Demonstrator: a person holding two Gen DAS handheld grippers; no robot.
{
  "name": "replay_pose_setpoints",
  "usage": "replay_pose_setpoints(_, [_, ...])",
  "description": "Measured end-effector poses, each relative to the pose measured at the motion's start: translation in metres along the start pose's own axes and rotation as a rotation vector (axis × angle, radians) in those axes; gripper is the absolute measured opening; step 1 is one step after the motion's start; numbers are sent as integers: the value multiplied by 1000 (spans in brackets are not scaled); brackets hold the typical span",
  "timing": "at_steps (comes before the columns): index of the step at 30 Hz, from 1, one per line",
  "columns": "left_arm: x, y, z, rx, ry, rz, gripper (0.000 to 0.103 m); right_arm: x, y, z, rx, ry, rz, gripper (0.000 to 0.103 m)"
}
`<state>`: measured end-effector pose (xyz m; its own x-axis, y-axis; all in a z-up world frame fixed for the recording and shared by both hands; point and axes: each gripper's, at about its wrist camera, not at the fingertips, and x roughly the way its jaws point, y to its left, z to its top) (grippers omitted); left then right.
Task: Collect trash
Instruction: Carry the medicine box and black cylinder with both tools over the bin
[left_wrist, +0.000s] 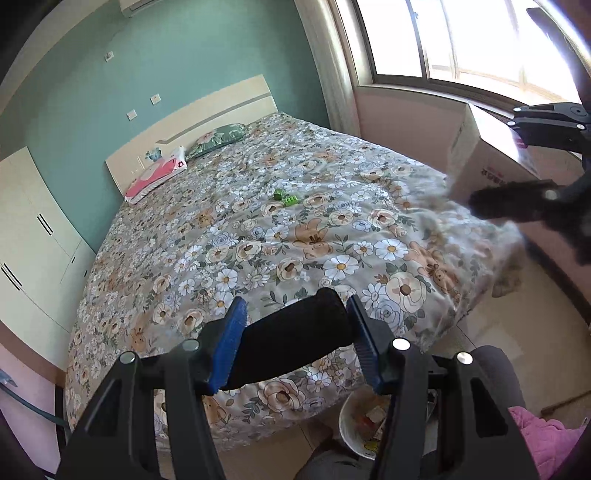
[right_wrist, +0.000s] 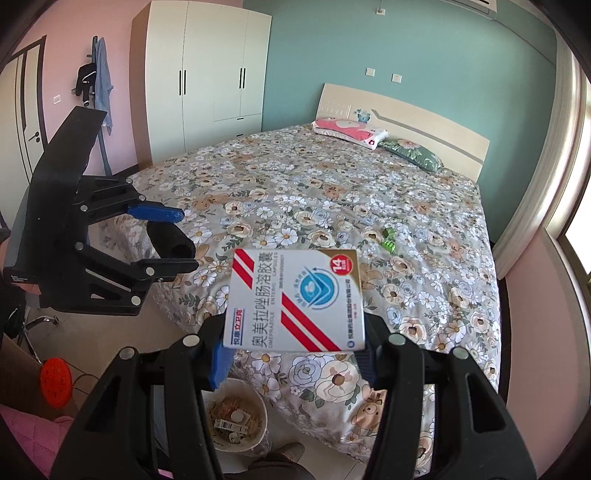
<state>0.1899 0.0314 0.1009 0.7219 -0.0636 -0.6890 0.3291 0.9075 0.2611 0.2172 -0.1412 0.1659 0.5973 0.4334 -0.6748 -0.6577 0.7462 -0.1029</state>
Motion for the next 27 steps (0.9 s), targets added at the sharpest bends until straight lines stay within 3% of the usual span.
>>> replay_pose_setpoints(27, [144,-50,-132,-77,268,-231,58,156,31,-154,94,318,188,55])
